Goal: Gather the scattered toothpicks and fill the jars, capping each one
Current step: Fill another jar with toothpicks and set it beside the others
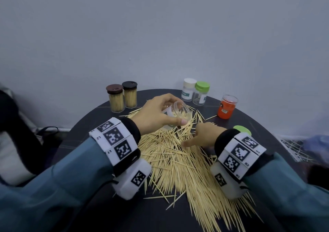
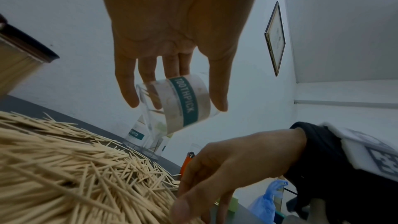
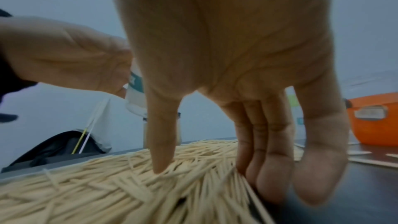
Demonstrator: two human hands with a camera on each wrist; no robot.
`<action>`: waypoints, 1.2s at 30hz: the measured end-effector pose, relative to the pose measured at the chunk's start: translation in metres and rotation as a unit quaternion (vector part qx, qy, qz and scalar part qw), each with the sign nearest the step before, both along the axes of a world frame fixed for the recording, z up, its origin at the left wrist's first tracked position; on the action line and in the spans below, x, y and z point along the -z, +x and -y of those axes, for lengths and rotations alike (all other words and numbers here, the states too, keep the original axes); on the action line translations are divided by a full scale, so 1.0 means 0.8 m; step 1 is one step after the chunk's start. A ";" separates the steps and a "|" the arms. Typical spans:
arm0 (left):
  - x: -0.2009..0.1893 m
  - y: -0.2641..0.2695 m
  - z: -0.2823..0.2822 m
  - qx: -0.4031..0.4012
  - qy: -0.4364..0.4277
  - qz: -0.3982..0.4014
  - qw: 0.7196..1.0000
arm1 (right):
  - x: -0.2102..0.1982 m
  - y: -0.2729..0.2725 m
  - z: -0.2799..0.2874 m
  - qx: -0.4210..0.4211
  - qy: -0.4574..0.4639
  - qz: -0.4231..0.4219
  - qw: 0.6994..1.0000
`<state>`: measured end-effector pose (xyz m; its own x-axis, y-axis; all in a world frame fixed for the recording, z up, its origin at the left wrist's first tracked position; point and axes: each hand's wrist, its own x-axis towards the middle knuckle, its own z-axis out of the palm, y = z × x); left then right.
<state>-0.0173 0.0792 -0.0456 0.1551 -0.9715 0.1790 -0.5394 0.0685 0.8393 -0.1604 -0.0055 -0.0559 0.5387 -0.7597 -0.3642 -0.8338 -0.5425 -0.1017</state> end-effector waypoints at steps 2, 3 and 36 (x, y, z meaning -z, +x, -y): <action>0.001 0.003 -0.001 -0.009 0.001 0.000 1.000 | 0.000 0.008 -0.006 -0.021 0.005 -0.013 1.000; 0.002 0.004 -0.001 -0.012 0.001 0.002 1.000 | 0.001 0.011 -0.008 -0.030 0.007 -0.019 0.999; 0.007 0.013 0.004 -0.025 0.018 -0.007 0.999 | 0.000 0.010 0.009 0.087 0.222 0.213 0.948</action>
<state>-0.0066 0.0762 -0.0509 0.2066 -0.9680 0.1422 -0.5288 0.0118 0.8487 -0.1525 -0.0129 -0.0561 0.5886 -0.6740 -0.4464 -0.7392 -0.2252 -0.6347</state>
